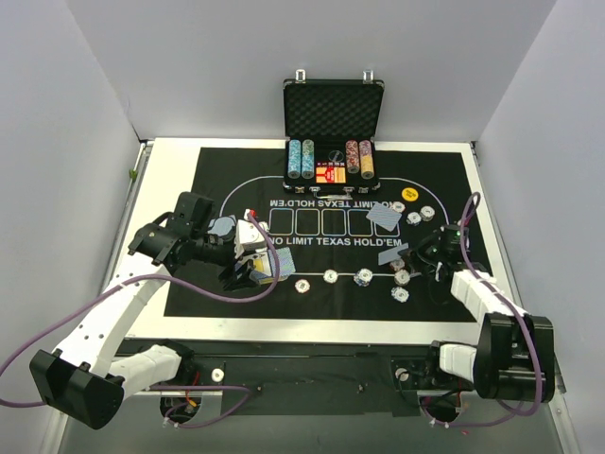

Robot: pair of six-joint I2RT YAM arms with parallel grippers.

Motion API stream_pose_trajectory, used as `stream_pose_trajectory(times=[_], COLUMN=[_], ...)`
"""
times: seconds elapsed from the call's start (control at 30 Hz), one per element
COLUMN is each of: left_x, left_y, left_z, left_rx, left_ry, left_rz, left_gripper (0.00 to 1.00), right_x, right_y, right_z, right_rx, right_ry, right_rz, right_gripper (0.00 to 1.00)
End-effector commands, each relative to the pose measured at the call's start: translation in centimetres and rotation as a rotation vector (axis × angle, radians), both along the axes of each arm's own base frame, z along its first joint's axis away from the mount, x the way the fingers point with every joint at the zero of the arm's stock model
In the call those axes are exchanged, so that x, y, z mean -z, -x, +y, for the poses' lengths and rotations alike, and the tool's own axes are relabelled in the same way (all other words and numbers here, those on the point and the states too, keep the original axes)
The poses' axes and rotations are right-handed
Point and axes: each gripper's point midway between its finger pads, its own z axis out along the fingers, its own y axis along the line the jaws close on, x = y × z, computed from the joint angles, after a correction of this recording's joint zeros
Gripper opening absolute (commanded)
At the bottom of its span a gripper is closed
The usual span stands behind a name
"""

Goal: Distribute texas hold em gaming equipment

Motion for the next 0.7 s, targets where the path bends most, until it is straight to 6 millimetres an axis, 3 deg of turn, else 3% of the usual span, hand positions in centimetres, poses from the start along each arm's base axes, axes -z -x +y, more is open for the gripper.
stream_pose_trajectory(times=[0.0, 0.07, 0.27, 0.4, 0.67], left_x=[-1.9, -1.9, -2.0, -2.1, -2.1], left_y=[0.3, 0.2, 0.2, 0.2, 0.3], left_z=[-0.7, -0.7, -0.8, -1.0, -1.0], left_rx=[0.028, 0.027, 0.03, 0.031, 0.03], left_ry=[0.057, 0.056, 0.061, 0.067, 0.066], left_rz=[-0.039, -0.04, -0.041, -0.039, -0.039], left_gripper=[0.03, 0.03, 0.03, 0.03, 0.03], right_x=[1.3, 2.1, 1.9, -0.7, -7.5], right_y=[0.5, 1.7, 4.1, 4.0, 3.4], right_z=[-0.5, -0.7, -1.1, -1.1, -0.5], right_rx=[-0.006, -0.016, -0.027, -0.026, -0.032], right_ry=[0.074, 0.102, 0.154, 0.163, 0.162], right_rz=[0.063, 0.114, 0.173, 0.125, -0.021], right_gripper=[0.0, 0.0, 0.25, 0.34, 0.37])
